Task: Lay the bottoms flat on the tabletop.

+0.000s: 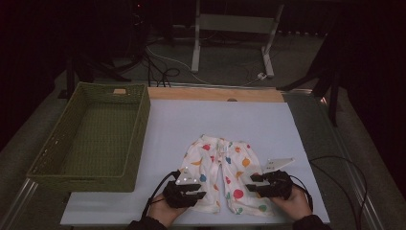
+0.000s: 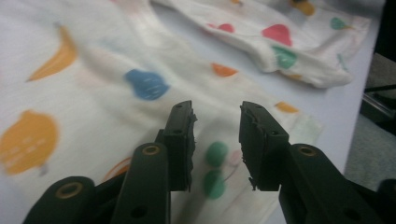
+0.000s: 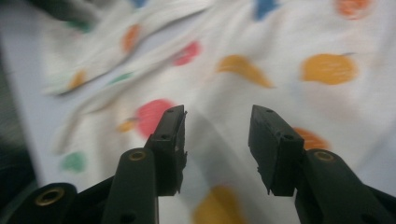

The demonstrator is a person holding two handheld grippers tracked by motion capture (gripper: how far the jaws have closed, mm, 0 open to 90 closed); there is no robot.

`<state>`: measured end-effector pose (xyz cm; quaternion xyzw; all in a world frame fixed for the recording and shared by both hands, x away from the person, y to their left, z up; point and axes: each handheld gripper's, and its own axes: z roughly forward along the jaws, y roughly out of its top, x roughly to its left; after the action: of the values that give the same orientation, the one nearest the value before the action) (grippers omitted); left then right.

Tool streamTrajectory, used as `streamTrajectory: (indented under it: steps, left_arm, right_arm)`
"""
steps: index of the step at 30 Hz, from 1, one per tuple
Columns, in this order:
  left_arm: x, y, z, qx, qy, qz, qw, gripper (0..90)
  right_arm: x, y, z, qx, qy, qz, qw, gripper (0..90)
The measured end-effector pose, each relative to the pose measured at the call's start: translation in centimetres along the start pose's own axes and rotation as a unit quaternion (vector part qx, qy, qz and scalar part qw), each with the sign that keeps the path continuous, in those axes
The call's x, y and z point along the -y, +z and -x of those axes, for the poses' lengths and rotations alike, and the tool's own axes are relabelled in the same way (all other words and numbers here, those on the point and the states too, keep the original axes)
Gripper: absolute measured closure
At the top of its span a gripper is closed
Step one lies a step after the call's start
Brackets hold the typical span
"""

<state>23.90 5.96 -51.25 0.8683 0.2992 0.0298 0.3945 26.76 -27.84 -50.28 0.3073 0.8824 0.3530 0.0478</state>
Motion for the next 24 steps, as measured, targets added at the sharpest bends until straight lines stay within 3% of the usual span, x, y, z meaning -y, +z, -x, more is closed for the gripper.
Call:
streamTrajectory:
  steps: [4,8,13,18,19,20,23,24]
  left_arm:
    - [0.3,-0.5,-0.5,-0.011,-0.004,0.004,0.9999,63.0]
    - [0.6,-1.0,-1.1,-0.023,-0.008,0.005,0.9997,60.3]
    - [1.1,-1.5,-1.9,-0.036,-0.017,0.006,0.9992,57.4]
    - [1.4,-1.7,-2.2,-0.043,-0.024,0.008,0.9987,53.3]
    - [1.5,-1.8,-2.4,-0.046,-0.025,0.008,0.9986,52.7]
    - [1.5,-1.8,-2.4,-0.046,-0.025,0.008,0.9986,52.1]
    - [1.7,-2.0,-2.6,-0.048,-0.028,0.009,0.9984,51.4]
    - [1.7,-2.0,-2.6,-0.048,-0.028,0.009,0.9984,51.0]
  right_arm:
    - [-0.4,0.3,1.4,0.027,0.013,-0.001,0.9996,57.7]
    - [-1.3,1.0,3.6,0.071,0.019,-0.003,0.9973,59.3]
    - [-2.2,1.2,5.6,0.101,0.043,0.004,0.9940,59.1]
    - [-2.1,2.0,7.0,0.111,0.063,-0.003,0.9919,60.9]
    - [-1.9,2.4,7.4,0.108,0.072,-0.005,0.9915,67.1]
    - [-1.9,2.4,7.4,0.108,0.072,-0.005,0.9915,67.1]
    - [-1.9,2.5,7.7,0.104,0.082,0.002,0.9912,84.9]
    - [-1.9,2.5,7.7,0.104,0.082,0.002,0.9912,84.9]
